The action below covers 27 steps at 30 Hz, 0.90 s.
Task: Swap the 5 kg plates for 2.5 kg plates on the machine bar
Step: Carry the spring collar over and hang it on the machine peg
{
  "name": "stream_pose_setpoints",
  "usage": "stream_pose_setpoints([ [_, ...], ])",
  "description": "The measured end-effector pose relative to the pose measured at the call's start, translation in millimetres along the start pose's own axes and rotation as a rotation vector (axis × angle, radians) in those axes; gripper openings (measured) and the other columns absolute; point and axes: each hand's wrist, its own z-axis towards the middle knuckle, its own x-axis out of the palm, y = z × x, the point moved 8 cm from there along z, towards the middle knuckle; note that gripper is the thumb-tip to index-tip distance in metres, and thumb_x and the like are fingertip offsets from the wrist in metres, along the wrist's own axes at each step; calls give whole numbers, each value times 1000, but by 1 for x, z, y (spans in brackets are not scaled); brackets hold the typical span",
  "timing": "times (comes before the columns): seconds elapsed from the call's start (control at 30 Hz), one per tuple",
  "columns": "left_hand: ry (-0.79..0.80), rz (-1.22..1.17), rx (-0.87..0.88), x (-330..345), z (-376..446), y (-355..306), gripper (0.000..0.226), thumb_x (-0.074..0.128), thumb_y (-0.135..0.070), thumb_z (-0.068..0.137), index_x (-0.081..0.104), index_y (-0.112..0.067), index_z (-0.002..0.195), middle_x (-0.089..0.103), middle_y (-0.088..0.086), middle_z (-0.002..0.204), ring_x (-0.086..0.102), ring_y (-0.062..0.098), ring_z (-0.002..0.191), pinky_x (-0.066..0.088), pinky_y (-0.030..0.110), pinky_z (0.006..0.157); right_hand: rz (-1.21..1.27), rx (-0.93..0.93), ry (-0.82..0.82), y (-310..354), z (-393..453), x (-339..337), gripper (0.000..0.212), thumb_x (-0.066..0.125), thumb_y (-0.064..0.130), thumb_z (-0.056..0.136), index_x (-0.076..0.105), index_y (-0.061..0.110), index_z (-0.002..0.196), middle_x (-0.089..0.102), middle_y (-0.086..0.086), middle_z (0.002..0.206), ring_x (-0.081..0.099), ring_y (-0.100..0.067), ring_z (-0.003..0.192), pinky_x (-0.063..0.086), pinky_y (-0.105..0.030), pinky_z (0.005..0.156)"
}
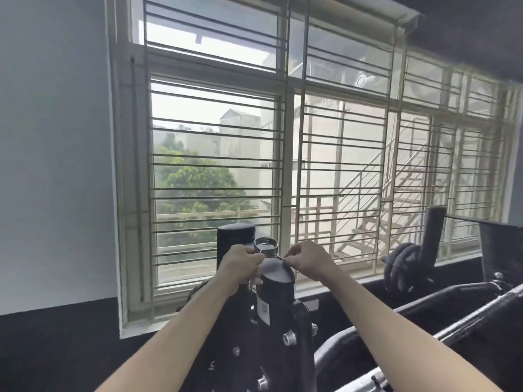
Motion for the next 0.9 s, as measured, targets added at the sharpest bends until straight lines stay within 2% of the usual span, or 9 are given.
stream_pose_setpoints([
  [0.1,-7,14,-22,1,11,3,11,60,-7,94,67,-1,87,59,10,63,59,23,55,60,41,67,-62,-31,23,-1,16,5,19,68,26,92,77,13,102,63,5,89,58,-13,86,40,-23,69],
  [0.23,-62,61,-29,-10,23,10,9,66,-12,89,63,-6,84,53,5,64,58,20,59,63,38,60,-86,-22,31,-1,36,13,19,71,31,89,77,16,100,73,-1,101,62,-17,91,46,-27,78],
  [0.33,-10,32,-44,-11,27,12,8,63,-12,93,57,-9,88,47,3,68,52,14,56,59,29,50,-146,-24,28,5,47,17,24,72,40,88,76,20,101,74,-1,111,64,-19,100,50,-30,85],
  [0.4,15,14,-47,-10,29,12,8,61,-12,95,57,-11,89,48,4,70,52,13,56,56,26,46,-164,-11,28,6,52,19,29,70,42,88,75,19,105,73,-5,113,66,-23,105,49,-30,84],
  [0.6,-6,51,-52,-10,44,16,7,62,-15,96,60,-10,91,50,4,68,54,17,58,47,21,43,-226,13,13,6,61,19,33,70,46,86,75,19,105,72,-6,115,65,-25,109,48,-30,83],
  [0.73,5,13,-91,-12,45,15,19,60,-25,99,64,-8,106,50,3,71,52,13,56,47,22,43,-241,24,13,6,67,20,37,72,49,85,75,17,104,72,-6,113,65,-26,106,46,-30,78],
  [0.9,6,-25,-105,-15,43,15,21,56,-32,100,60,-12,96,50,3,73,52,13,58,54,27,51,-211,34,33,6,70,22,37,67,49,87,72,15,99,72,-9,106,64,-27,98,42,-29,73],
])
